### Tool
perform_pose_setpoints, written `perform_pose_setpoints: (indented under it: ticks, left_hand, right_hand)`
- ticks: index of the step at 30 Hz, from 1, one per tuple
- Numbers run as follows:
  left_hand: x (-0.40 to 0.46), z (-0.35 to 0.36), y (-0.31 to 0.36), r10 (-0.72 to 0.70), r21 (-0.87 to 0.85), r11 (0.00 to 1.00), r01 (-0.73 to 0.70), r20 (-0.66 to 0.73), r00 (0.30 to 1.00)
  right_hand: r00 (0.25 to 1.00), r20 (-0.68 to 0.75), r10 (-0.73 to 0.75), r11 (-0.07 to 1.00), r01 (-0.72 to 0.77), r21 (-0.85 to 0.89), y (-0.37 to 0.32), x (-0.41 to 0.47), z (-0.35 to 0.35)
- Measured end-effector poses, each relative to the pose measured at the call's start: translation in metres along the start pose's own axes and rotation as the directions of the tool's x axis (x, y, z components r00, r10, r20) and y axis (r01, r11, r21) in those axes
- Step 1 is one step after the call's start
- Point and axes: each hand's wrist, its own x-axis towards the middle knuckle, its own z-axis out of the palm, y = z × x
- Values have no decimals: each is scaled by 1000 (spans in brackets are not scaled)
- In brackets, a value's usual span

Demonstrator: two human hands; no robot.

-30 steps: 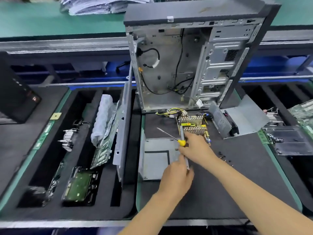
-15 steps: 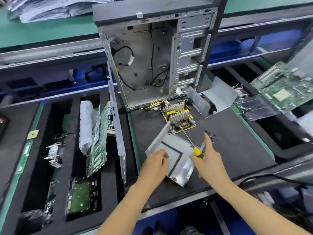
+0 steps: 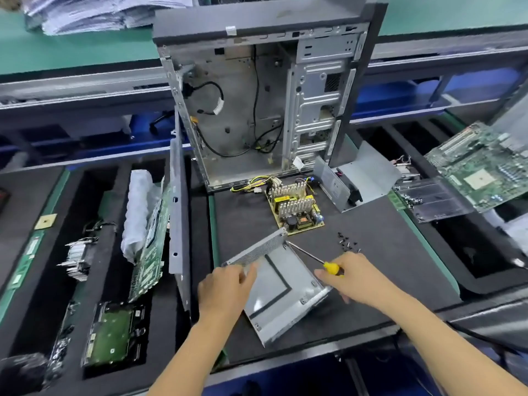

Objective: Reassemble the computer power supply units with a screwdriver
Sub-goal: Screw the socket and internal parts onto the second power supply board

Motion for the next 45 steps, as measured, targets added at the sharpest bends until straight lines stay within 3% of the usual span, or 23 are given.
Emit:
perform_pose_setpoints:
  ticks: [4, 6, 11, 15, 18, 20, 23, 25, 29, 31, 40, 45]
  left_hand:
    - [8, 5, 8, 78, -61, 995, -83, -68, 995]
    - [10, 6, 8, 49, -123, 991, -59, -79, 996]
    - [5, 13, 3, -246, -402, 889, 219, -17, 969]
    - [13, 14, 2, -301, -533, 809, 249, -12, 954]
    - [17, 13, 2, -244, -587, 789, 181, -30, 969]
    - [19, 13, 0, -187, -535, 834, 131, -52, 981]
    - [22, 14, -3, -187, -547, 829, 115, -77, 979]
    - [23, 16, -6, -188, -590, 801, 101, -89, 978]
    - [22, 19, -6, -187, -615, 785, 71, -126, 974]
    - [22, 20, -5, -201, -636, 770, 55, -160, 966]
    - [50, 20, 3, -185, -596, 803, -12, -268, 946]
    - [70, 18, 0, -136, -584, 810, -49, -270, 953]
  right_hand:
    - [929, -316, -191, 971, 131, -202, -15, 48, -29]
    - [891, -357, -282, 933, 168, -318, -27, 81, -43]
    - [951, -236, -197, 926, 102, -362, -38, 136, -33]
    - [959, -134, -252, 879, 168, -446, -35, 148, -36]
    - [941, -93, -326, 725, 185, -663, -36, 149, -40]
    - [915, -44, -401, 568, 210, -796, -43, 153, -45]
    - [865, 78, -495, 412, 313, -856, -50, 157, -57]
    - [847, 65, -528, 427, 332, -841, -56, 158, -71]
    - [870, -110, -481, 647, 267, -714, -80, 149, -95]
    - [854, -155, -496, 694, 282, -663, -93, 136, -101]
    - [856, -185, -484, 764, 309, -566, -112, 74, -62]
    - [840, -139, -525, 697, 331, -636, -114, 74, -33]
